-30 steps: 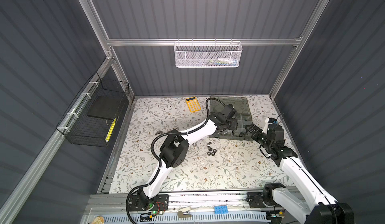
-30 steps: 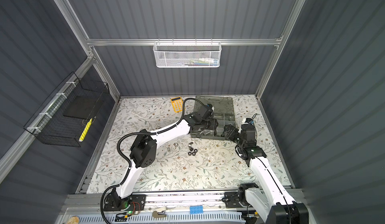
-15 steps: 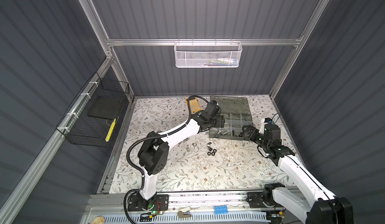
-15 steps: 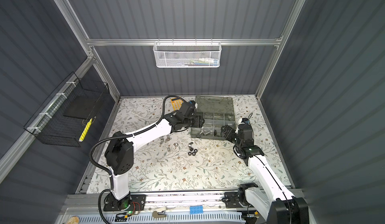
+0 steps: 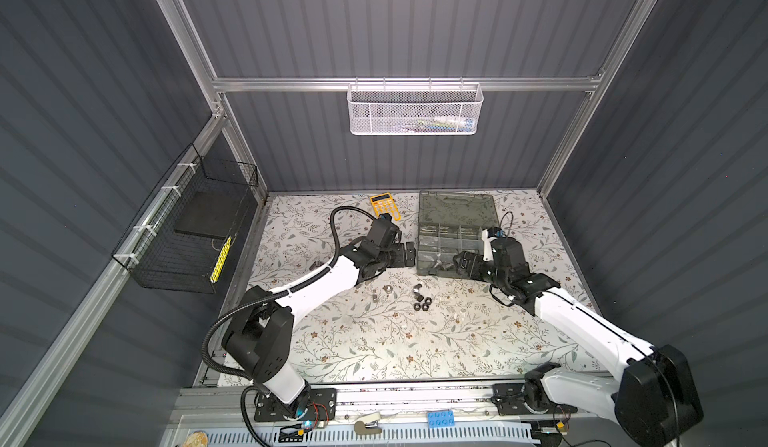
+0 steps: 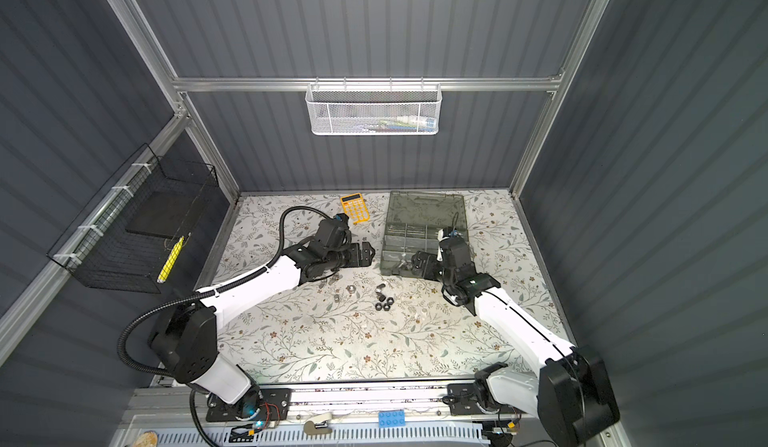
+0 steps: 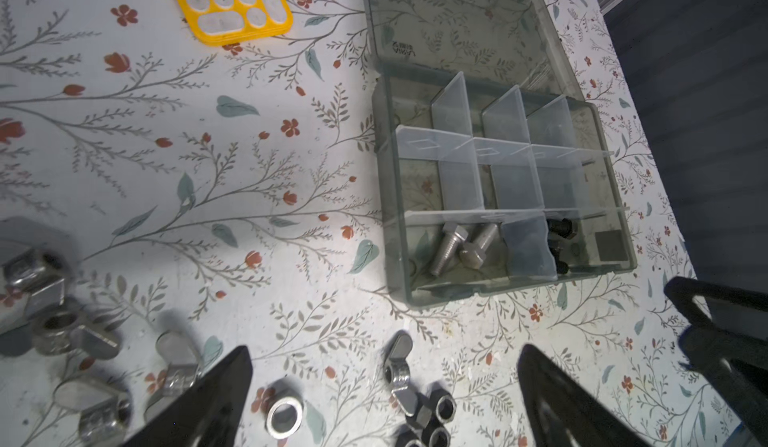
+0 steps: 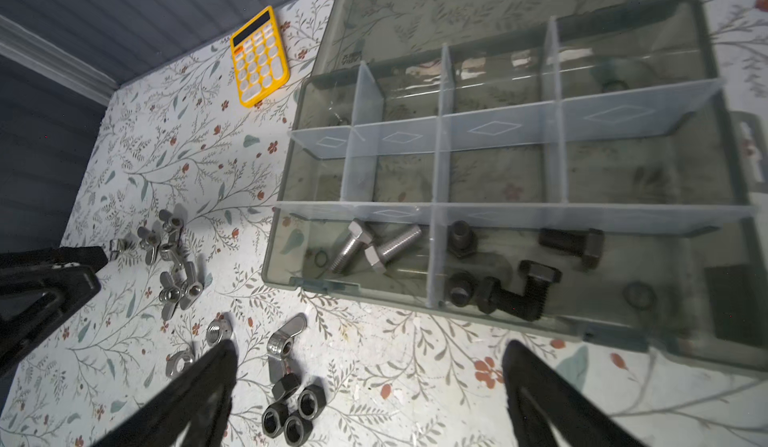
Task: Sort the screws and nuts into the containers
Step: 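Raise the left gripper over the nut pile while the right gripper draws back, then lower the right gripper onto a silver wing nut beside the box and close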
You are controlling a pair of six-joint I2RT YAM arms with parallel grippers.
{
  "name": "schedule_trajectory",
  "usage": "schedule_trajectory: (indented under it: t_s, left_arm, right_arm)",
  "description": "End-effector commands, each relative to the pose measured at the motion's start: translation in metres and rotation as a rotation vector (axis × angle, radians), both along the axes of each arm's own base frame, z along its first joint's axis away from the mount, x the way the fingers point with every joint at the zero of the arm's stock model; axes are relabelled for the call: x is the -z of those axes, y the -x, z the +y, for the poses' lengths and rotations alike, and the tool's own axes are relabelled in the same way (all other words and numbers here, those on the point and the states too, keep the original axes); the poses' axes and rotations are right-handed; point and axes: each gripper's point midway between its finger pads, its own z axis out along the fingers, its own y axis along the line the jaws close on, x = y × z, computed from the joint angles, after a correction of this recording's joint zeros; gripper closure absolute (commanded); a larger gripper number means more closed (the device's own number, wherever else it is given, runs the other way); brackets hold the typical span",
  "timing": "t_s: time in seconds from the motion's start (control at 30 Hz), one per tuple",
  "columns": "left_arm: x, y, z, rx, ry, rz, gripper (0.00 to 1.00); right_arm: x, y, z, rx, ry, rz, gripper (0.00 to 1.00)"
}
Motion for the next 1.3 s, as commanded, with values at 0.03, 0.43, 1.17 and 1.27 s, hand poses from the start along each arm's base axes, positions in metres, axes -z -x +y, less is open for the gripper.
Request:
schedule_trajectory:
  t_s: [0.03, 0.43, 1.17, 1.27]
  left_arm:
    - [0.003, 0.007, 0.025, -0.037, 0.022, 0.001, 0.0]
    - [0.02, 0.034, 0.084, -0.092, 0.074, 0.031, 0.0]
    - [0.059, 0.045, 0.117, -0.124, 0.196, 0.138, 0.0]
    - [0.061, 0.046, 0.12, -0.128, 0.187, 0.138, 0.0]
  right_arm:
    - [0.015, 0.004, 0.023, -0.075, 0.089, 0.056, 0.03]
    - [0.059, 0.011, 0.107, -0.223, 0.207, 0.178, 0.22]
    - [0.123, 0.015, 0.143, -0.246, 0.293, 0.316, 0.54]
    - [0.129, 0.016, 0.142, -0.244, 0.303, 0.326, 0.58]
